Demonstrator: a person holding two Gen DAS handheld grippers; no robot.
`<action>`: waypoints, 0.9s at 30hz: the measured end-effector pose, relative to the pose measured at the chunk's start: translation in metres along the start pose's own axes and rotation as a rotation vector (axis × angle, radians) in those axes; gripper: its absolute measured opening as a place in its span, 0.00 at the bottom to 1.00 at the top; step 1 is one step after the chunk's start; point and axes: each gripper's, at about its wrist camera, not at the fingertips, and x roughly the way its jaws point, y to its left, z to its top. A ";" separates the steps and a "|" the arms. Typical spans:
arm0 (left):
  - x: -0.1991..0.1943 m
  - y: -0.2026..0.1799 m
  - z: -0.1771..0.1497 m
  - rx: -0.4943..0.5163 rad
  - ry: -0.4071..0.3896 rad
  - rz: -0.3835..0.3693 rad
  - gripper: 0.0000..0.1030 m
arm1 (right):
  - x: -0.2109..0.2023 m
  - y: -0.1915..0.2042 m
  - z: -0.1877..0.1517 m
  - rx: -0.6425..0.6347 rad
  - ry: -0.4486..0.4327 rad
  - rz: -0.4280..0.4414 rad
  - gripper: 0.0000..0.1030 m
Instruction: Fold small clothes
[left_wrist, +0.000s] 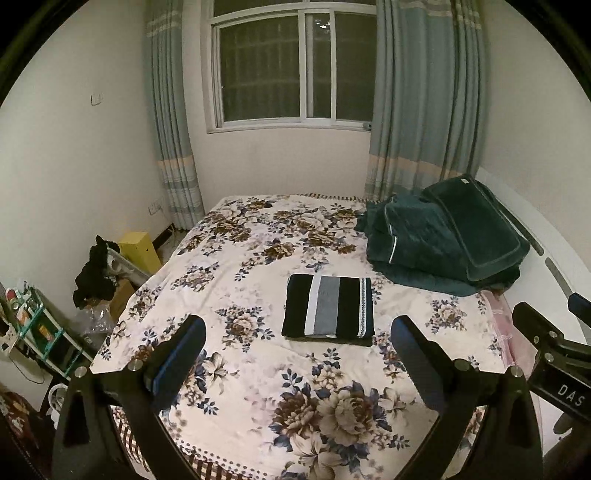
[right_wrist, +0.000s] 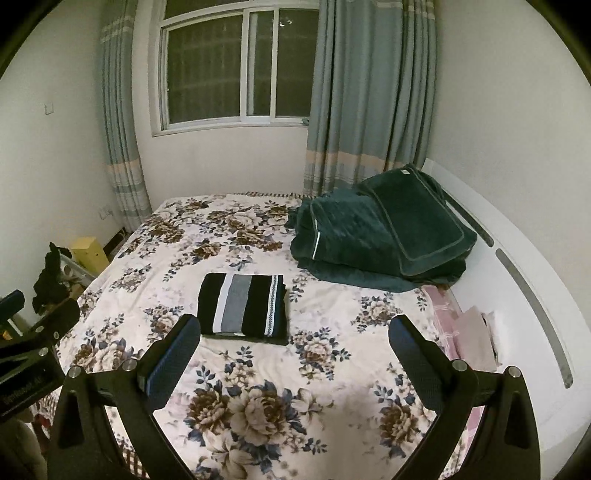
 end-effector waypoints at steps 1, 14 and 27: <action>-0.001 0.000 -0.001 0.000 0.001 0.001 0.99 | 0.001 -0.001 0.002 -0.001 0.000 0.004 1.00; -0.007 0.001 -0.001 -0.004 -0.006 -0.002 0.99 | 0.002 -0.002 0.015 -0.004 -0.008 0.034 1.00; -0.008 0.004 0.004 -0.005 -0.013 -0.006 0.99 | 0.003 0.003 0.017 -0.009 -0.013 0.042 1.00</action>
